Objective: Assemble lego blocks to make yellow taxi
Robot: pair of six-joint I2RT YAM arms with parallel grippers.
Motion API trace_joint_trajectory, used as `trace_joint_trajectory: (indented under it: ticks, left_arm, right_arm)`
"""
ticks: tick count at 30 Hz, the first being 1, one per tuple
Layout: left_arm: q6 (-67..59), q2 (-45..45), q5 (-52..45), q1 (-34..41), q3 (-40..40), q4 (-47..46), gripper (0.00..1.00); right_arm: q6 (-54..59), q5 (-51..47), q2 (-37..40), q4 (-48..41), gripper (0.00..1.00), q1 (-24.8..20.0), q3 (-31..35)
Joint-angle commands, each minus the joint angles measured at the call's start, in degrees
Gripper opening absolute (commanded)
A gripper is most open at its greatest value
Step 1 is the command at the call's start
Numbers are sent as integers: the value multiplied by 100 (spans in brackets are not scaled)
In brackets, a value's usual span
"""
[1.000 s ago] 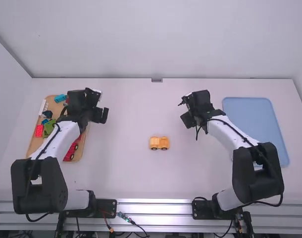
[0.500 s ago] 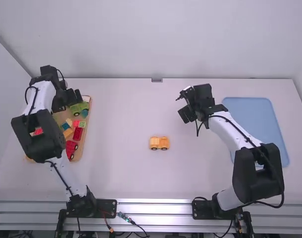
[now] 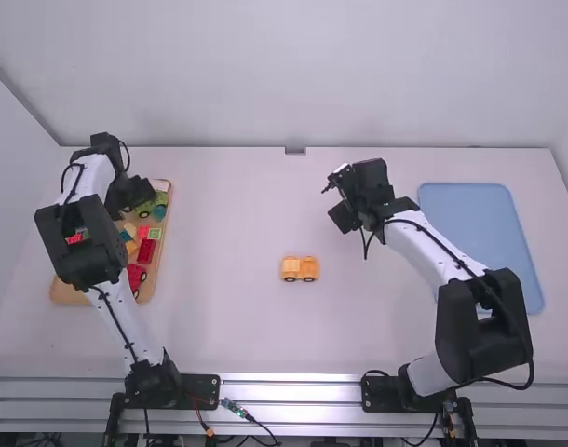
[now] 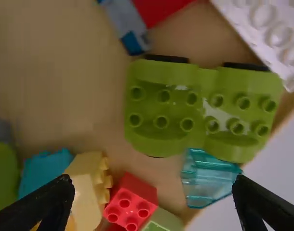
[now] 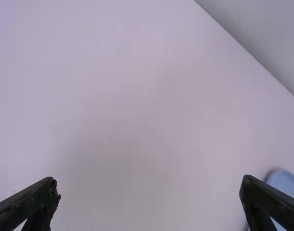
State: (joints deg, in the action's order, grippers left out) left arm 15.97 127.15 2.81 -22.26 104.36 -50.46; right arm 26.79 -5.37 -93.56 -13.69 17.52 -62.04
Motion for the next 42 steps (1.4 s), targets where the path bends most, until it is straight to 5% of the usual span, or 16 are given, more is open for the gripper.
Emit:
trace_joint_trajectory:
  ticks: [1,10,18,21,42]
  left_arm:
    - [597,-16,573,50,31,-118,84]
    - [1036,-169,859,50,-334,-24,84]
    - [1161,-1035,807,127,-1751,1222,86]
    - [570,-1520,59,59,-2358,1965,85]
    - [719,-1570,439,26,-2896,2341,71]
  right_arm:
    - [28,-66,45,-9,99,9,-101]
    - [26,-63,45,-7,99,-39,-101]
    - [9,-24,45,-17,99,-151,-101]
    - [20,-24,45,-15,99,-151,-101]
    - [7,-22,23,-50,99,-179,-98]
